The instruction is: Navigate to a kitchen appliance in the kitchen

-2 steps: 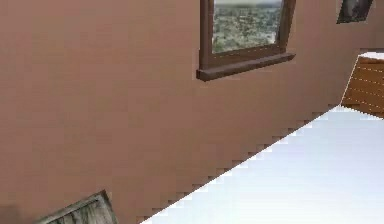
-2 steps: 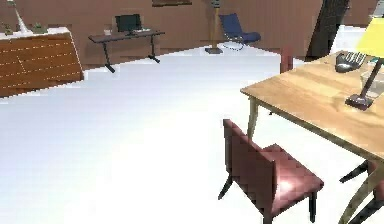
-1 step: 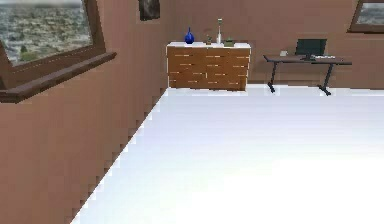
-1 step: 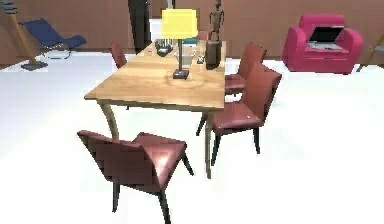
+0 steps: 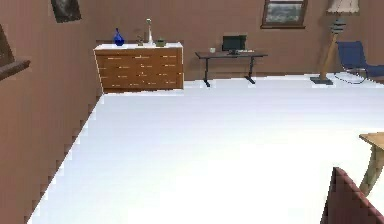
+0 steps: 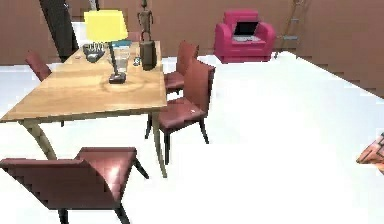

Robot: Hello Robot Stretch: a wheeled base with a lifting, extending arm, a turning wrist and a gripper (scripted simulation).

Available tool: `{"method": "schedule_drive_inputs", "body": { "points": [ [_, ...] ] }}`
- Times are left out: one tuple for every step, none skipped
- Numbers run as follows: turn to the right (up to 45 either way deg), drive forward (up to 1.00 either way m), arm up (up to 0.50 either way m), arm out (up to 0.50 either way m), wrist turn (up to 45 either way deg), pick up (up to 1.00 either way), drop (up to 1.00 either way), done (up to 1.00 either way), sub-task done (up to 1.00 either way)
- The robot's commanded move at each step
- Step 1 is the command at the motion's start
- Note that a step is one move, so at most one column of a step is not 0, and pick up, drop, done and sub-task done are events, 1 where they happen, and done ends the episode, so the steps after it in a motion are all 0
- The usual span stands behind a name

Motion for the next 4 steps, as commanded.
{"method": "schedule_drive_inputs", "body": {
  "points": [
    [0.0, 0.90, 0.00, 0.00, 0.0, 0.00, 0.00, 0.00, 0.00],
    [45.0, 0.00, 0.00, 0.00, 0.0, 0.00, 0.00, 0.00, 0.00],
    [6.0, 0.00, 0.00, 0.00, 0.0, 0.00, 0.00, 0.00, 0.00],
    [0.0, 1.00, 0.00, 0.00, 0.0, 0.00, 0.00, 0.00, 0.00]
  ]
}}
